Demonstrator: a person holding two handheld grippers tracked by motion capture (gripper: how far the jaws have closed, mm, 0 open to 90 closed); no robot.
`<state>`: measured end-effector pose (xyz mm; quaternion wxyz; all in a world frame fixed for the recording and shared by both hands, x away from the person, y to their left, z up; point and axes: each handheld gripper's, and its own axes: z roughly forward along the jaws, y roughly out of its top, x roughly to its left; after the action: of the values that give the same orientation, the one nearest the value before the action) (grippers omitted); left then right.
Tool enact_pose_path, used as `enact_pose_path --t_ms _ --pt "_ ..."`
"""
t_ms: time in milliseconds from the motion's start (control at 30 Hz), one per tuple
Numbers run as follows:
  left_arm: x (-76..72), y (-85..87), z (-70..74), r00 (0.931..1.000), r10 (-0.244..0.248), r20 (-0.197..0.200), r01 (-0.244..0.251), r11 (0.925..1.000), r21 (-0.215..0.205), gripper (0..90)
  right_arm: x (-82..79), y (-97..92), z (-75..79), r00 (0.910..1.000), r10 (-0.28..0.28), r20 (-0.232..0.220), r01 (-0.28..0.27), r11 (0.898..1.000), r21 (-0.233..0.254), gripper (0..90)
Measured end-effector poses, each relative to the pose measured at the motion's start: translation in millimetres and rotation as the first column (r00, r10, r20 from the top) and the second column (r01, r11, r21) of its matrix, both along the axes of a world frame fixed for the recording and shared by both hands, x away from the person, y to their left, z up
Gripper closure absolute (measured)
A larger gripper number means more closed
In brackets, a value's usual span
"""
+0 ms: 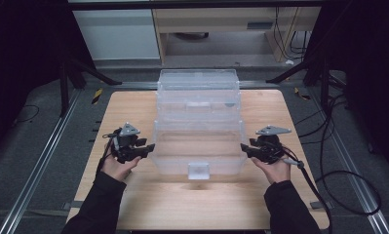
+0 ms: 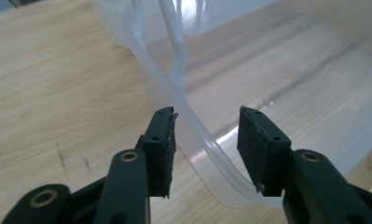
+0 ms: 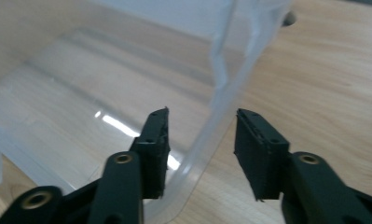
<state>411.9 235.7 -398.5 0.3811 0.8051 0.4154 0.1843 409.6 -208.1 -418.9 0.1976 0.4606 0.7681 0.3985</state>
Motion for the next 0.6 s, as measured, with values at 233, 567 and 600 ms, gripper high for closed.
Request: enact_pose_path --t_ms 233,567,600 --pt "-10.9 22.4 11.0 0.9991 0.032 0.026 -0.031 0.9991 -0.03 48.0 -8.8 -38.3 12.0 0.995 -0.08 0.06 0.076 0.995 0.07 42.7" --pt "-23.8 64.5 -3.9 0.995 0.095 -0.031 -0.095 0.9954 0.0 40.4 -17.1 -63.0 -11.1 0.9912 -0.124 0.046 0.125 0.992 -0.022 29.9" --pt "-24.4 68.4 -6.5 0.9939 0.102 -0.042 -0.102 0.9947 0.012 39.8 -18.4 -64.8 -14.4 0.9904 -0.132 0.043 0.133 0.991 -0.032 29.2"
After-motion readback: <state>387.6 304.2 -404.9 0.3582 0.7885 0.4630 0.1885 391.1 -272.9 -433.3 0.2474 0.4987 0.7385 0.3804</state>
